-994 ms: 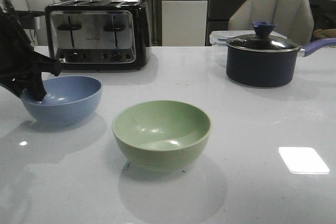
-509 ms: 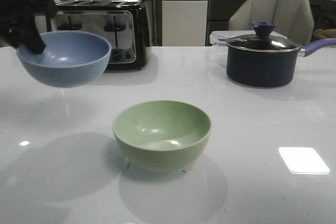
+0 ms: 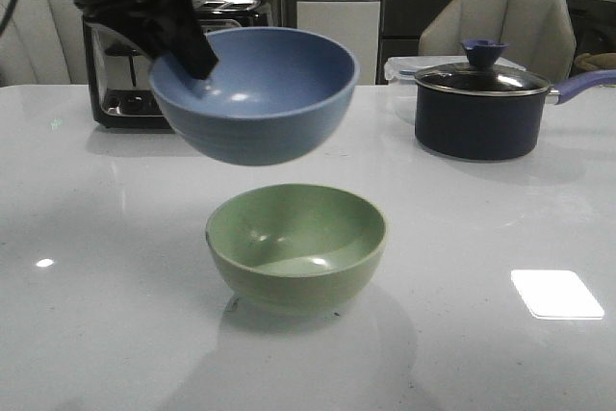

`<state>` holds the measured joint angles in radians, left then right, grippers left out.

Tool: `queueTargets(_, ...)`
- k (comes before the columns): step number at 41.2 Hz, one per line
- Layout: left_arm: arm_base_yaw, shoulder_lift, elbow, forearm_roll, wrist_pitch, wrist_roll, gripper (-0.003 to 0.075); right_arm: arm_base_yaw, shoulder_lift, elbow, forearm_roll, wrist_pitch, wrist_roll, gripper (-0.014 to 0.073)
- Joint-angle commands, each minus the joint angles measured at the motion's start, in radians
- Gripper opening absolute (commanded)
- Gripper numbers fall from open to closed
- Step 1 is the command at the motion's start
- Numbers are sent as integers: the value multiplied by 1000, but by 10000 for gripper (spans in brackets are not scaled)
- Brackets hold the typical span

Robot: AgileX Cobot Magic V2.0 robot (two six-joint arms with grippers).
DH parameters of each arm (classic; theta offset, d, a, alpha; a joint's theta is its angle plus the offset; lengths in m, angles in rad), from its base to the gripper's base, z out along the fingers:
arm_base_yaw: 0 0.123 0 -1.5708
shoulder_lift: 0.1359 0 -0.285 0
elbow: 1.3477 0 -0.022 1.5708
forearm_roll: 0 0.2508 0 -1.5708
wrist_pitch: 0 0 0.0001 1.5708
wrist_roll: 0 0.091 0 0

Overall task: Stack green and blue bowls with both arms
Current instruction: 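Lift the blue bowl and carry it over the green bowl, then lower the blue bowl into the green bowl, open left gripper, withdraw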

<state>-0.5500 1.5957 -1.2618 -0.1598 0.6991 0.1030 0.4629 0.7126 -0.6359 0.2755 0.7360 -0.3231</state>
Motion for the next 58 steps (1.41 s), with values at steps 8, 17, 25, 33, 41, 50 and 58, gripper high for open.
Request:
queueTargets(8,-33,75,-27,-81,-81,-2,96,2,-5,-27,18,-59,-9,466)
queueTargets(17,-33,147,-27,-107,-106,-2,96,2,-5,-27,18,-59,-9,466)
queueTargets(25,-35,179,-27,-107,-88,-2,108,2,-5,-27,18,-59,-9,466)
queueTargets(33,-35,186,-27,-107,-82,-2,312,2,-5,-27,18,-59,-9,466)
queueTargets(41,-35,120,-27,-68,-79,-2,403,2,-5,-27,18,-59,-9,466)
queueTargets(50,-35,-90,-17,23,-26,-2,403,2,-5,-27,18,-59,-9,466)
queueTargets(58,-35,-317,89,31,-26,-2,403,2,-5,-27,18,-59,-9,466)
